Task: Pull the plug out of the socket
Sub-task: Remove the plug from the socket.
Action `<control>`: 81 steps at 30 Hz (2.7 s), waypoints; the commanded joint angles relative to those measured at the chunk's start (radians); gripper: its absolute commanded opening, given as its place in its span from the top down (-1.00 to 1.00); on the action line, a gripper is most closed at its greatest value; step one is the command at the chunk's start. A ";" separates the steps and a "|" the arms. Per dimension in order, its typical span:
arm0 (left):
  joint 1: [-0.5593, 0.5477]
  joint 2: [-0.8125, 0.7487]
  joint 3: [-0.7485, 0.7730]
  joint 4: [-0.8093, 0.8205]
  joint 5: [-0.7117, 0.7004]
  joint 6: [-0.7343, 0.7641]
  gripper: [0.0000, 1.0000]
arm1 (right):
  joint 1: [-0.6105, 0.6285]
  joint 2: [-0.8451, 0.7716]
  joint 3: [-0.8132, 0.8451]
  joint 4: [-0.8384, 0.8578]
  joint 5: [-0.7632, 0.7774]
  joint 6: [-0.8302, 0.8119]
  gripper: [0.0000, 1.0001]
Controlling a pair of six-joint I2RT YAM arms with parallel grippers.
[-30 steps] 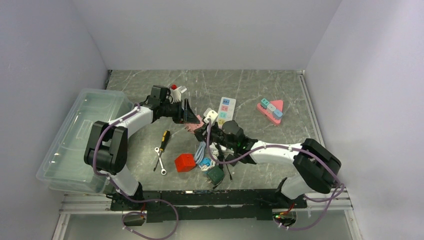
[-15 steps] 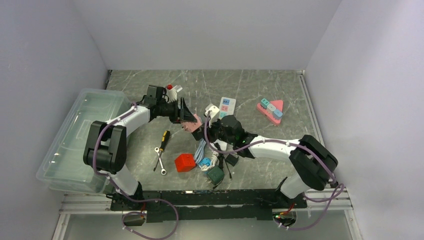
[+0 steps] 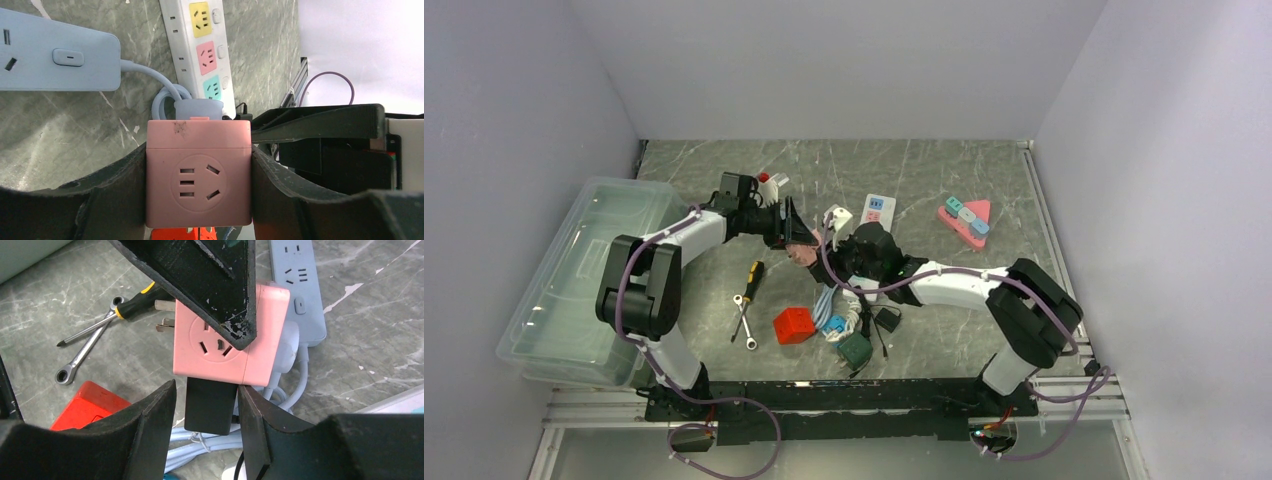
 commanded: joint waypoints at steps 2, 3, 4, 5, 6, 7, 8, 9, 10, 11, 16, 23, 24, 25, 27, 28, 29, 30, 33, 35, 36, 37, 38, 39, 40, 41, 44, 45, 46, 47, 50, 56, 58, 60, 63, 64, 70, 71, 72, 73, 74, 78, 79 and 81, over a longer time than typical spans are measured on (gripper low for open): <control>-0.004 -0.008 0.030 0.012 0.050 -0.014 1.00 | -0.001 0.040 0.061 -0.007 -0.023 0.022 -0.03; -0.004 -0.009 0.030 0.010 0.049 -0.013 1.00 | 0.000 0.046 0.067 -0.017 -0.019 0.022 -0.02; -0.003 -0.011 0.032 0.008 0.047 -0.011 1.00 | 0.001 0.051 0.072 -0.023 -0.018 0.020 -0.01; -0.003 -0.010 0.033 0.005 0.045 -0.010 1.00 | 0.002 0.057 0.077 -0.027 -0.016 0.020 0.00; -0.003 -0.011 0.033 0.004 0.044 -0.009 1.00 | 0.005 0.062 0.077 -0.026 -0.013 0.022 0.00; -0.003 -0.012 0.032 0.004 0.044 -0.009 1.00 | 0.008 0.065 0.078 -0.026 -0.011 0.022 0.00; -0.003 -0.013 0.032 0.004 0.042 -0.008 1.00 | 0.013 0.069 0.079 -0.027 -0.003 0.022 0.00; -0.003 -0.013 0.033 0.003 0.042 -0.008 1.00 | 0.021 0.076 0.084 -0.028 0.010 0.020 0.00; -0.003 -0.013 0.032 0.004 0.040 -0.008 1.00 | 0.035 0.082 0.088 -0.029 0.026 0.014 0.00; -0.003 -0.013 0.032 0.004 0.041 -0.009 1.00 | 0.049 0.086 0.090 -0.028 0.050 0.010 0.00; -0.003 -0.013 0.026 0.015 0.044 -0.018 1.00 | 0.104 0.112 0.116 -0.030 0.243 0.021 0.12; -0.003 -0.019 0.030 0.008 0.045 -0.006 1.00 | 0.112 0.090 0.071 0.034 0.312 0.002 0.81; -0.003 -0.020 0.032 0.005 0.043 -0.001 1.00 | 0.112 0.068 0.047 0.060 0.296 -0.019 0.97; -0.003 -0.022 0.034 -0.002 0.042 0.006 1.00 | 0.112 0.045 0.022 0.087 0.273 -0.038 1.00; -0.003 -0.024 0.037 -0.015 0.039 0.021 1.00 | 0.111 -0.007 -0.028 0.136 0.215 -0.101 1.00; -0.003 -0.025 0.042 -0.023 0.041 0.029 1.00 | 0.111 -0.032 -0.057 0.164 0.158 -0.150 1.00; -0.004 -0.026 0.046 -0.029 0.041 0.035 1.00 | 0.109 -0.060 -0.089 0.194 0.108 -0.184 1.00; -0.004 -0.028 0.047 -0.033 0.038 0.043 1.00 | 0.109 -0.085 -0.127 0.228 0.069 -0.206 1.00; -0.005 -0.037 0.046 -0.038 0.027 0.053 1.00 | 0.103 -0.115 -0.138 0.212 0.044 -0.218 1.00; -0.005 -0.041 0.045 -0.035 0.023 0.052 1.00 | 0.103 -0.111 -0.129 0.200 0.054 -0.213 1.00; -0.005 -0.043 0.040 -0.028 0.022 0.047 1.00 | 0.103 -0.105 -0.124 0.201 0.061 -0.207 1.00; -0.005 -0.046 0.034 -0.015 0.020 0.038 1.00 | 0.103 -0.098 -0.113 0.197 0.086 -0.192 1.00; -0.005 -0.051 0.027 0.000 0.019 0.029 1.00 | 0.103 -0.090 -0.102 0.187 0.108 -0.174 1.00; -0.005 -0.055 0.020 0.015 0.015 0.021 1.00 | 0.103 -0.083 -0.091 0.178 0.140 -0.155 1.00; -0.005 -0.057 0.012 0.027 0.012 0.012 1.00 | 0.105 -0.077 -0.080 0.167 0.183 -0.128 1.00; -0.005 -0.060 0.007 0.035 0.008 0.004 1.00 | 0.106 -0.073 -0.068 0.153 0.235 -0.100 1.00; -0.005 -0.069 -0.005 0.054 -0.008 -0.013 1.00 | 0.107 -0.056 -0.030 0.094 0.387 0.005 1.00; -0.005 -0.071 -0.008 0.058 -0.010 -0.017 1.00 | 0.107 -0.054 -0.021 0.074 0.429 0.027 1.00; -0.004 -0.074 -0.011 0.062 -0.012 -0.021 1.00 | 0.107 -0.053 -0.013 0.056 0.465 0.045 1.00; -0.005 -0.076 -0.013 0.064 -0.012 -0.023 1.00 | 0.107 -0.052 -0.009 0.038 0.488 0.057 1.00; -0.005 -0.078 -0.012 0.063 -0.012 -0.022 1.00 | 0.109 -0.058 -0.006 0.031 0.518 0.068 1.00; -0.005 -0.071 0.003 0.041 -0.008 -0.004 1.00 | 0.123 -0.091 -0.056 0.114 0.441 -0.026 1.00; -0.003 -0.067 0.007 0.033 -0.006 0.001 1.00 | 0.146 -0.114 -0.088 0.163 0.381 -0.095 1.00; -0.003 -0.063 0.009 0.032 -0.003 0.002 1.00 | 0.178 -0.144 -0.127 0.220 0.304 -0.202 1.00; -0.003 -0.061 0.010 0.028 -0.004 0.004 1.00 | 0.234 -0.174 -0.157 0.259 0.227 -0.285 1.00; -0.003 -0.061 0.011 0.027 -0.006 0.007 1.00 | 0.241 -0.172 -0.153 0.245 0.207 -0.293 1.00; -0.003 -0.068 0.011 0.023 -0.018 0.015 1.00 | 0.255 -0.122 -0.110 0.204 0.292 -0.256 1.00; -0.003 -0.071 0.008 0.027 -0.020 0.013 1.00 | 0.255 -0.112 -0.096 0.186 0.334 -0.237 1.00; -0.003 -0.074 0.005 0.033 -0.021 0.010 1.00 | 0.255 -0.106 -0.082 0.173 0.375 -0.216 1.00; -0.003 -0.076 0.001 0.036 -0.023 0.008 1.00 | 0.255 -0.101 -0.067 0.157 0.424 -0.191 1.00; -0.003 -0.078 0.001 0.036 -0.027 0.008 1.00 | 0.254 -0.095 -0.054 0.137 0.469 -0.161 1.00; -0.003 -0.094 -0.006 0.039 -0.044 0.007 1.00 | 0.230 -0.088 -0.008 0.045 0.619 -0.018 1.00; -0.003 -0.098 -0.008 0.041 -0.046 0.007 1.00 | 0.218 -0.090 -0.002 0.021 0.637 0.020 1.00; -0.003 -0.102 -0.010 0.042 -0.049 0.007 1.00 | 0.196 -0.094 0.007 -0.020 0.653 0.081 1.00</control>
